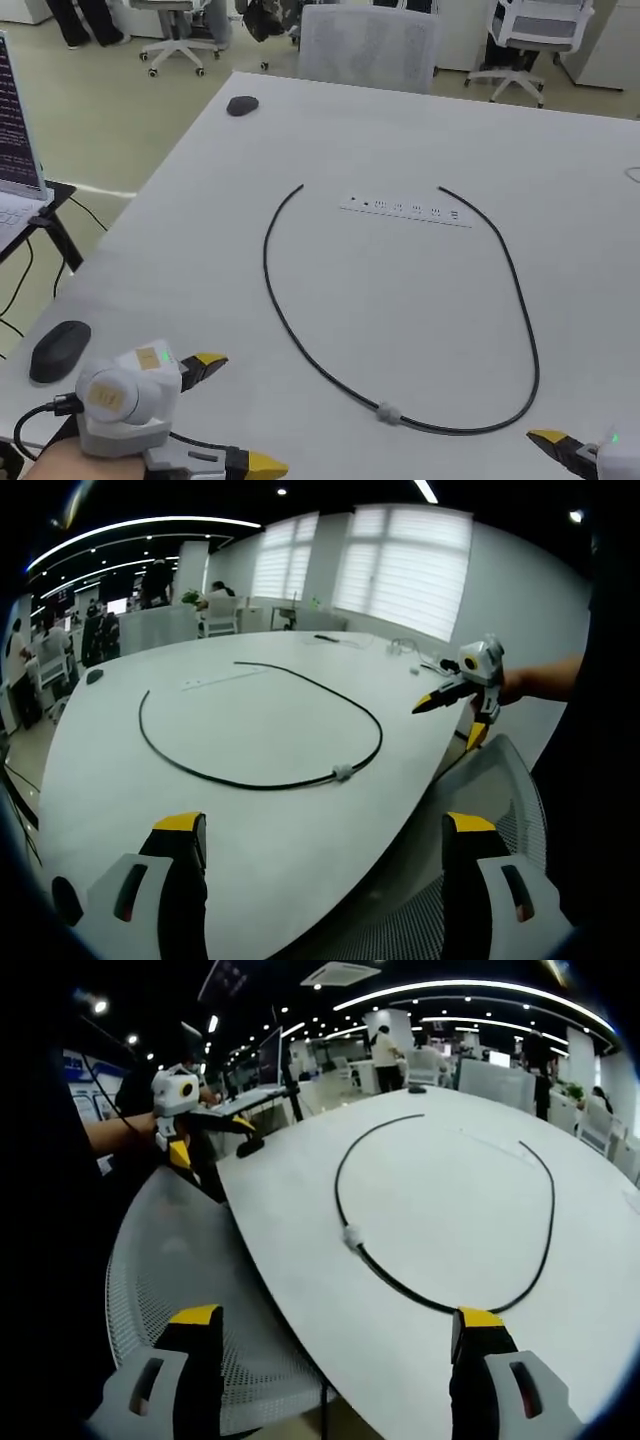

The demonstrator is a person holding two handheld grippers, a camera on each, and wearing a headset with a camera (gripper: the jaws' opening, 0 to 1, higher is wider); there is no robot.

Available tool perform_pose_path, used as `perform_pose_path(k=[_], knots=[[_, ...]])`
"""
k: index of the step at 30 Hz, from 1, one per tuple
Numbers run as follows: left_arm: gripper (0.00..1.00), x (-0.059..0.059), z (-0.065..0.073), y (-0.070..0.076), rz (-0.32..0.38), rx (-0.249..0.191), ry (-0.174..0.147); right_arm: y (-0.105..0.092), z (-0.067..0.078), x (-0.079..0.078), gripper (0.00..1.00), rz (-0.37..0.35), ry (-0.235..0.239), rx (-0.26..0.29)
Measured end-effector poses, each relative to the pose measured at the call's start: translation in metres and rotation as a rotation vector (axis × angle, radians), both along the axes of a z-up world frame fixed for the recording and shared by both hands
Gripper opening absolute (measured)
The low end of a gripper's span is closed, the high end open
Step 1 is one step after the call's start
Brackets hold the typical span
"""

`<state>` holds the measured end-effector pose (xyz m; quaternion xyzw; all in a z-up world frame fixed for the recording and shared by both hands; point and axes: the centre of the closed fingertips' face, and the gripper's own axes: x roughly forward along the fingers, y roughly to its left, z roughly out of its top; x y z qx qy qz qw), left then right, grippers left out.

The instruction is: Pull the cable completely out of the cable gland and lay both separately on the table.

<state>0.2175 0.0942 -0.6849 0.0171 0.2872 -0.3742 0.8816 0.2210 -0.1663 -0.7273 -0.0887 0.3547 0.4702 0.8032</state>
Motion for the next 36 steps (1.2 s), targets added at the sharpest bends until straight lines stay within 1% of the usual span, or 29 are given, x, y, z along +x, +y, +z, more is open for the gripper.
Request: perform_pose_path(k=[2,3,4,6,7,10,12,14,16,18,20,22,23,25,27,31,33,34,36], knots=[[0.98,-0.002,-0.003,0.001,-0.006,0.013,0.010,-0.002,0.000,0.001,0.92,-0.031,0.023,0.005],[0.97,-0.003,-0.005,0.001,-0.007,0.013,0.017,-0.002,0.002,0.002,0.87,-0.045,0.034,0.013],[0.97,-0.003,-0.004,0.001,-0.007,0.012,0.014,-0.002,0.004,0.004,0.85,-0.053,0.028,0.023],[0.97,-0.003,-0.004,0.000,-0.009,0.009,0.012,0.000,0.008,0.005,0.87,-0.062,0.020,0.041],[0.97,-0.003,-0.004,-0.001,-0.011,0.011,0.013,0.001,0.008,0.005,0.87,-0.060,0.019,0.041],[0.97,-0.001,-0.001,-0.002,-0.014,0.011,0.003,0.004,0.008,0.007,0.86,-0.048,0.006,0.024],[0.97,0.000,0.003,-0.004,-0.009,-0.010,-0.002,0.006,0.007,0.008,0.86,-0.045,0.006,0.015],[0.97,0.001,0.004,-0.004,-0.005,-0.022,0.002,0.009,0.009,0.010,0.84,-0.043,0.000,0.009],[0.97,0.001,0.004,-0.003,-0.006,-0.020,0.001,0.014,0.009,0.011,0.82,-0.033,-0.002,0.004],[0.97,0.001,0.003,-0.001,-0.005,-0.017,0.000,0.017,0.006,0.013,0.82,-0.014,-0.006,-0.014],[0.97,0.002,0.003,0.000,0.009,-0.046,0.016,0.018,0.001,0.018,0.80,-0.013,-0.008,-0.043],[0.97,0.001,0.001,0.000,0.008,-0.056,0.032,0.019,0.000,0.021,0.76,-0.018,0.003,-0.057],[0.97,0.000,0.001,0.000,0.004,-0.053,0.034,0.021,0.001,0.022,0.73,-0.018,0.006,-0.055],[0.97,0.000,0.000,-0.001,-0.013,-0.036,0.026,0.025,0.003,0.025,0.72,-0.021,-0.001,-0.042],[0.97,0.000,-0.002,-0.002,-0.027,-0.021,0.024,0.030,0.002,0.029,0.69,-0.024,0.007,-0.031],[0.97,0.002,-0.001,-0.002,-0.026,-0.014,0.015,0.036,0.002,0.036,0.67,-0.008,0.003,-0.039],[0.93,0.003,0.002,-0.002,-0.025,-0.008,0.000,0.041,0.003,0.039,0.65,0.000,-0.005,-0.044],[0.92,0.003,0.002,0.000,-0.028,0.001,-0.005,0.042,0.002,0.042,0.63,0.005,-0.005,-0.044],[0.95,0.004,0.001,0.002,-0.026,0.006,0.001,0.046,0.001,0.043,0.63,0.012,-0.005,-0.046]])
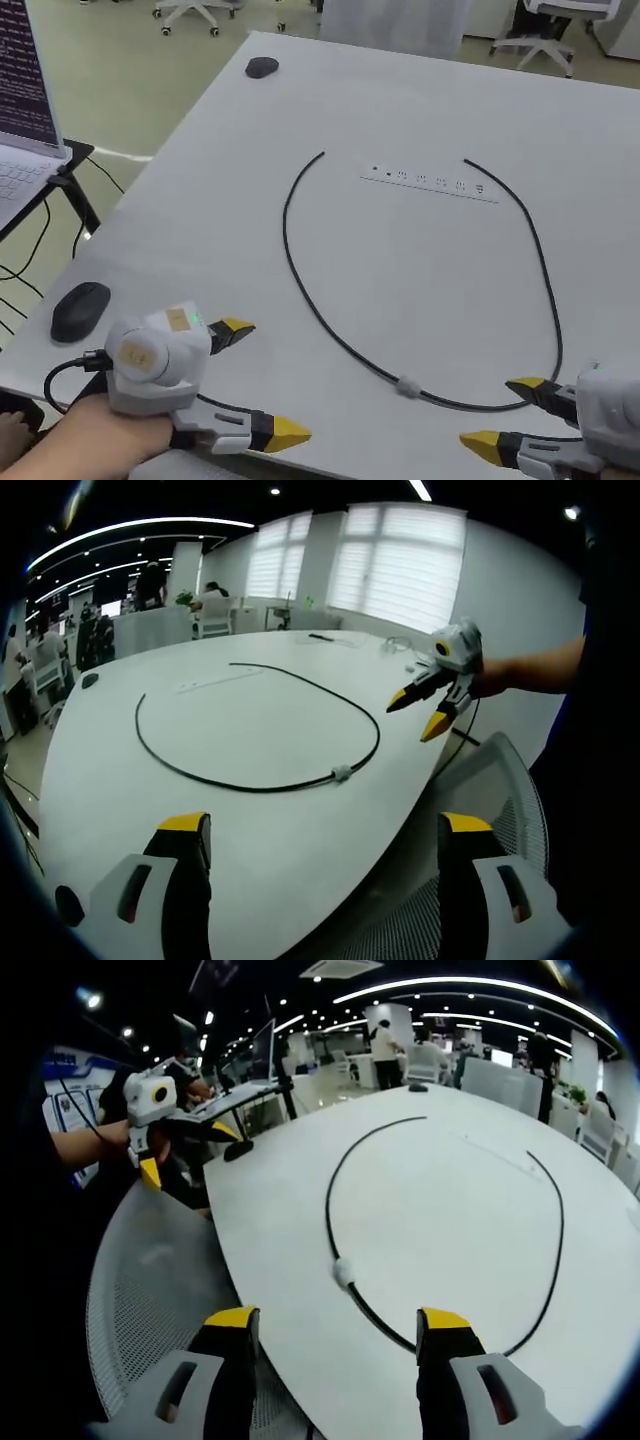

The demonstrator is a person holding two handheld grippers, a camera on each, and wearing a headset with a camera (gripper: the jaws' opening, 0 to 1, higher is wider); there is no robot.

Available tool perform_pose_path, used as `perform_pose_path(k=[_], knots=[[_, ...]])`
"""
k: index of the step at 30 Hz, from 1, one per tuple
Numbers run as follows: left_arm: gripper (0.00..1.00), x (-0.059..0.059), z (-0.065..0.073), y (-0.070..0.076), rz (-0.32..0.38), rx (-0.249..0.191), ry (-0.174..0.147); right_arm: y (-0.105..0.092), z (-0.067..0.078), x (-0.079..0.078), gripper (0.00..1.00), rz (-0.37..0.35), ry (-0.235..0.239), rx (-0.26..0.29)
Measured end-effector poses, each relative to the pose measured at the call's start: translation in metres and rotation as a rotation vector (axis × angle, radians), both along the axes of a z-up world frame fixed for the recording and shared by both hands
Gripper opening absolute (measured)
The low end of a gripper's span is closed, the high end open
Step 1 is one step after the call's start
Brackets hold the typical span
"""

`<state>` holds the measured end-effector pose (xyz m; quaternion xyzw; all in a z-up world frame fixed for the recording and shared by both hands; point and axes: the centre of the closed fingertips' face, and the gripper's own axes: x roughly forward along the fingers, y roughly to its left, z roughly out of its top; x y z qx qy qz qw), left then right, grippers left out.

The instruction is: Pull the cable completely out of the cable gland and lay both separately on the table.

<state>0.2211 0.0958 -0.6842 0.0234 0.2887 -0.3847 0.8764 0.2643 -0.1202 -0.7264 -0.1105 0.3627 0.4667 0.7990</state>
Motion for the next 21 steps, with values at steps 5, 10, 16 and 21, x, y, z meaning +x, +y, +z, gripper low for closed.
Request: perform_pose_path(k=[5,10,16,21], knots=[[0.96,0.001,0.001,0.001,0.003,-0.035,0.020,0.008,-0.002,0.012,0.57,0.007,-0.011,-0.025],[0.97,0.000,-0.007,0.005,-0.035,0.034,0.002,0.019,-0.009,0.018,0.51,0.026,0.006,-0.041],[0.97,0.001,-0.012,0.008,-0.032,0.021,0.023,0.031,-0.021,0.026,0.44,0.062,0.014,-0.082],[0.97,0.002,-0.012,0.007,-0.039,0.011,0.027,0.038,-0.030,0.032,0.38,0.090,0.022,-0.112]])
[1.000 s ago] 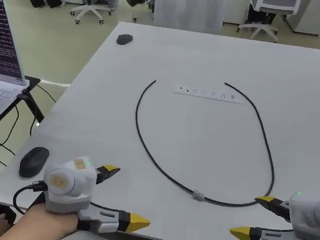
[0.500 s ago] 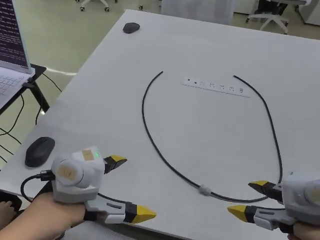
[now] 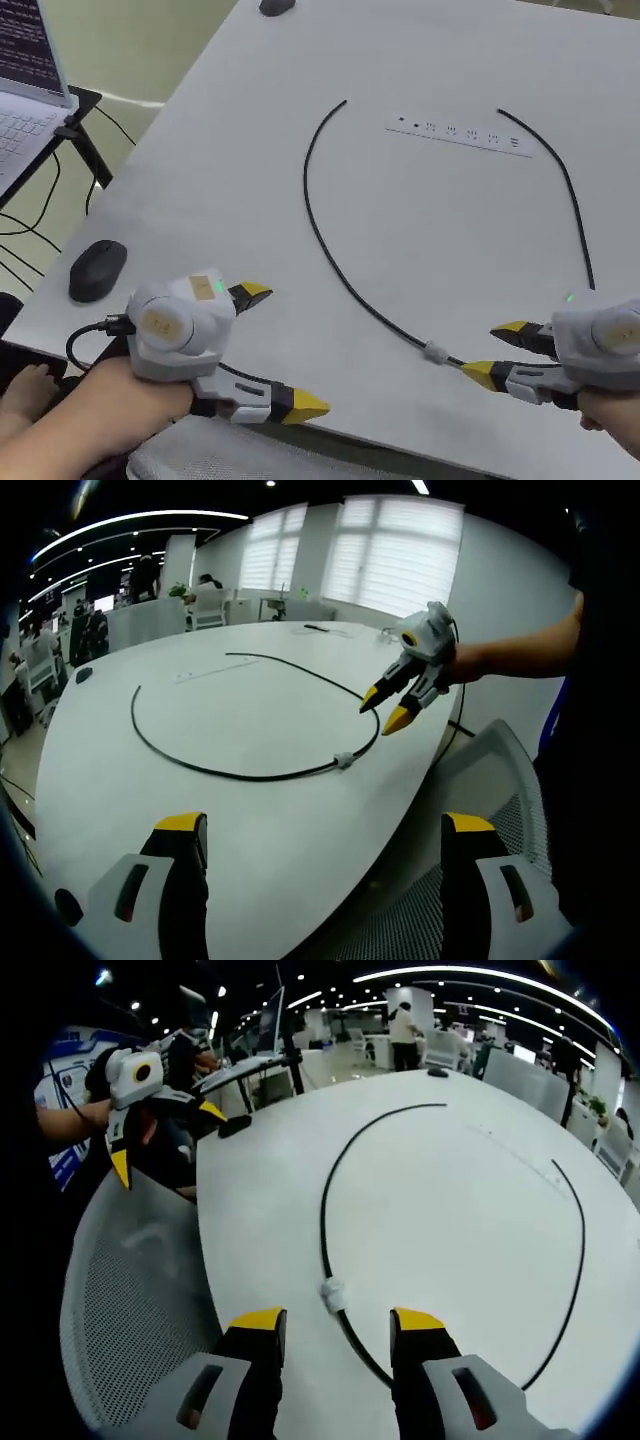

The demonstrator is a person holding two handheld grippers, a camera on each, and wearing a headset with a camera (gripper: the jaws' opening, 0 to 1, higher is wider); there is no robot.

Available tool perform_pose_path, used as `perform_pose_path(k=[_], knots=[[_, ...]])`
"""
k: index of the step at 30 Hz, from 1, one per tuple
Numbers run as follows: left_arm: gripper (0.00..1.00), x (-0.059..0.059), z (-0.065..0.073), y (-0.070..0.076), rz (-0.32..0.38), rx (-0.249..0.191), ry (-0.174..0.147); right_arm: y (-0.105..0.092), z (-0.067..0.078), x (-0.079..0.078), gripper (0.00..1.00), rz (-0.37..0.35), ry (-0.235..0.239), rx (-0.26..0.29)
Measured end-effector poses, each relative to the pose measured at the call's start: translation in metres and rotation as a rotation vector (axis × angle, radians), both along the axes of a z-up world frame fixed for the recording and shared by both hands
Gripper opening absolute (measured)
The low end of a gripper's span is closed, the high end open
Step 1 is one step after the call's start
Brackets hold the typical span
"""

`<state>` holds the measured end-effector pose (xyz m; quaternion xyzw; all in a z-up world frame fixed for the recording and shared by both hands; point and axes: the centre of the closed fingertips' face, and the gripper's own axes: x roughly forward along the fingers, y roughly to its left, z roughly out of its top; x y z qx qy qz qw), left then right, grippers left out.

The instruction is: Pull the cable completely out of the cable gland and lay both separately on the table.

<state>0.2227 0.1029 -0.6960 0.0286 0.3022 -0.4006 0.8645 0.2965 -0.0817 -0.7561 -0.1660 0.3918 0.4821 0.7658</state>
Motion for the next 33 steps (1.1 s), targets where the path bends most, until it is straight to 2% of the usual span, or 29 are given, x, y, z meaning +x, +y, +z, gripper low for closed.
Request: perform_pose_path(k=[3,9,12,15,18,22,26,33], knots=[[0.96,0.000,-0.001,0.000,-0.002,-0.006,0.008,0.003,-0.004,0.004,0.34,0.027,-0.014,-0.034],[0.98,0.004,-0.003,0.002,0.016,-0.006,-0.001,0.009,-0.019,0.007,0.32,0.089,-0.008,-0.087],[0.97,0.005,-0.005,0.004,0.024,-0.005,0.010,0.012,-0.023,0.007,0.32,0.119,-0.011,-0.113],[0.97,0.004,-0.005,0.004,0.027,-0.013,0.009,0.013,-0.031,0.005,0.30,0.145,-0.004,-0.141],[0.98,0.002,-0.006,0.003,0.024,-0.026,0.015,0.013,-0.038,0.006,0.30,0.152,0.008,-0.144],[0.98,0.001,-0.010,0.006,0.029,-0.013,0.023,0.016,-0.046,0.005,0.28,0.160,0.027,-0.143],[0.98,0.004,-0.008,0.011,0.045,-0.008,0.017,0.018,-0.054,0.002,0.20,0.178,0.065,-0.157],[0.97,0.007,-0.011,0.018,0.061,-0.006,0.022,0.021,-0.064,0.001,0.15,0.222,0.071,-0.185]])
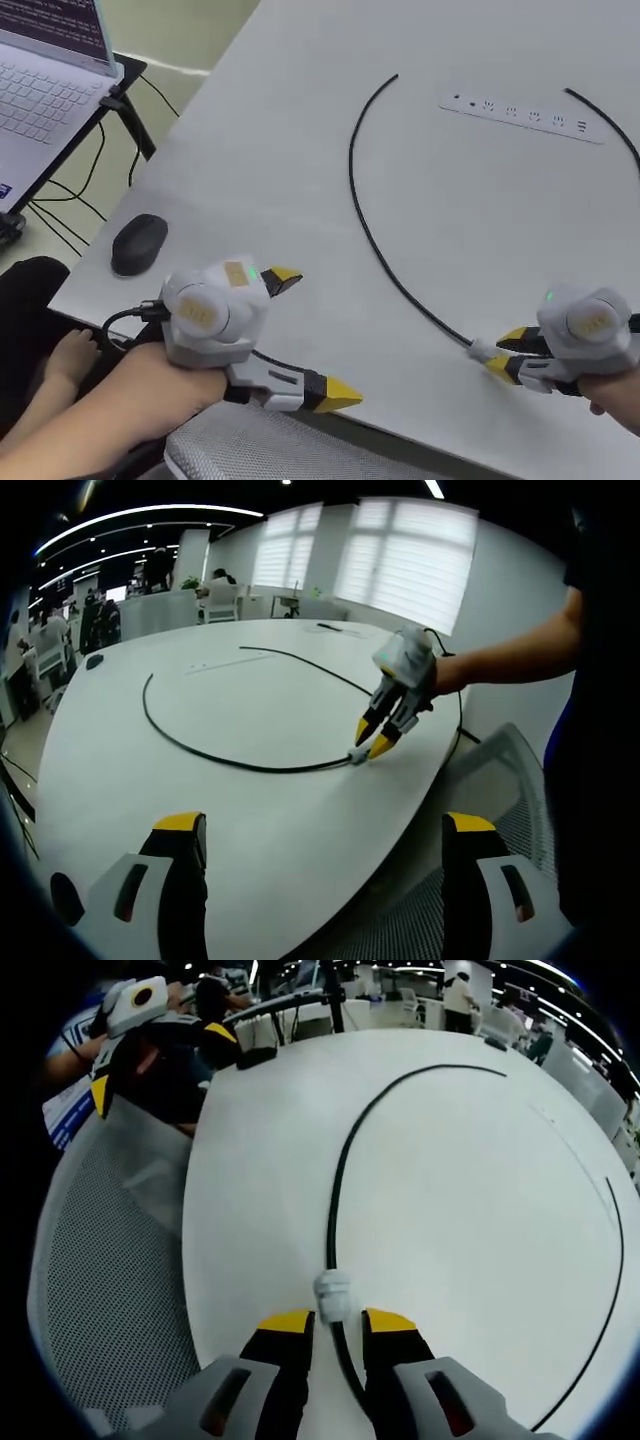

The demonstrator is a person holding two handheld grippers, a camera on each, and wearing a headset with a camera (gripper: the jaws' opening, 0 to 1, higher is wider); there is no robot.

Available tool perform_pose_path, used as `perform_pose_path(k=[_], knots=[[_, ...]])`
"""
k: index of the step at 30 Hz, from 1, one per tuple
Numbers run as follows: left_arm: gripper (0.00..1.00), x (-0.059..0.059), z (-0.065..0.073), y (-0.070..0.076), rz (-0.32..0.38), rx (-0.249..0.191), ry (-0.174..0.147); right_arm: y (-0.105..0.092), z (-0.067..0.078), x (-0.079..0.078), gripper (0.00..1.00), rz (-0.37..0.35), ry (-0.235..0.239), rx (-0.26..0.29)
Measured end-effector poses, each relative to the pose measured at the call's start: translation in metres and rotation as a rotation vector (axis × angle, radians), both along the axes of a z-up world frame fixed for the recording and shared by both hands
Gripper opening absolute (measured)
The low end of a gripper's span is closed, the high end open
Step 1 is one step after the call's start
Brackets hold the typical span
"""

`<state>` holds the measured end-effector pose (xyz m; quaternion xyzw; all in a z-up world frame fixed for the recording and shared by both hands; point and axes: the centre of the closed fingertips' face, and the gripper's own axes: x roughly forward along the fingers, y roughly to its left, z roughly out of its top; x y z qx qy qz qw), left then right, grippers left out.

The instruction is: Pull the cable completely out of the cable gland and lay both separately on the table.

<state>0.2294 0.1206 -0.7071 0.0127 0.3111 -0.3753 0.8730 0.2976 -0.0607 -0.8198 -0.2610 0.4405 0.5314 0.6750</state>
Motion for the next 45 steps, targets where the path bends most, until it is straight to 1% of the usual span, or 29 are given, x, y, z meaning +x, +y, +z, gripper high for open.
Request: perform_pose_path(k=[5,8,17,19,21,23,25,27,30,34,35,36,37,40,41,45], knots=[[0.97,0.000,0.000,-0.002,0.001,-0.002,0.004,0.003,-0.001,0.002,0.13,0.010,0.009,0.004],[0.97,-0.001,-0.001,-0.002,0.002,0.000,0.007,0.004,-0.003,0.000,0.09,0.022,0.026,0.001],[0.96,-0.003,-0.002,-0.003,0.003,0.000,0.015,0.005,-0.003,0.000,0.08,0.029,0.027,0.010],[0.96,-0.003,-0.002,-0.005,0.001,0.001,0.015,0.005,-0.003,0.000,0.08,0.027,0.028,0.005],[0.95,-0.004,-0.002,-0.006,-0.001,0.003,0.017,0.006,-0.003,-0.002,0.08,0.021,0.043,0.007],[0.95,-0.004,-0.001,-0.007,0.000,0.000,0.010,0.006,-0.002,-0.002,0.08,0.024,0.034,0.009],[0.95,-0.005,0.000,-0.009,0.004,-0.009,0.011,0.007,-0.001,-0.003,0.08,0.021,0.041,0.012],[0.94,-0.007,0.000,-0.010,-0.005,-0.002,0.008,0.007,0.000,-0.003,0.07,0.024,0.044,0.017],[0.94,-0.006,0.001,-0.011,-0.009,0.002,0.010,0.007,0.004,-0.004,0.07,0.028,0.045,0.024],[0.94,-0.002,0.004,-0.014,-0.012,0.003,0.003,0.009,0.012,-0.006,0.07,0.039,0.051,0.035],[0.94,0.000,0.006,-0.015,-0.013,0.002,0.001,0.010,0.015,-0.007,0.07,0.041,0.055,0.040],[0.94,0.000,0.007,-0.017,-0.016,0.001,-0.004,0.012,0.019,-0.009,0.07,0.039,0.072,0.052],[0.93,0.001,0.009,-0.020,-0.023,0.002,-0.010,0.012,0.021,-0.009,0.07,0.038,0.075,0.056],[0.93,0.003,0.012,-0.025,-0.031,0.001,-0.018,0.014,0.034,-0.011,0.07,0.042,0.070,0.073],[0.93,0.003,0.012,-0.027,-0.034,0.000,-0.019,0.016,0.041,-0.013,0.07,0.043,0.068,0.083],[0.93,0.004,0.015,-0.036,-0.051,-0.004,-0.031,0.019,0.056,-0.021,0.07,0.063,0.071,0.096]])
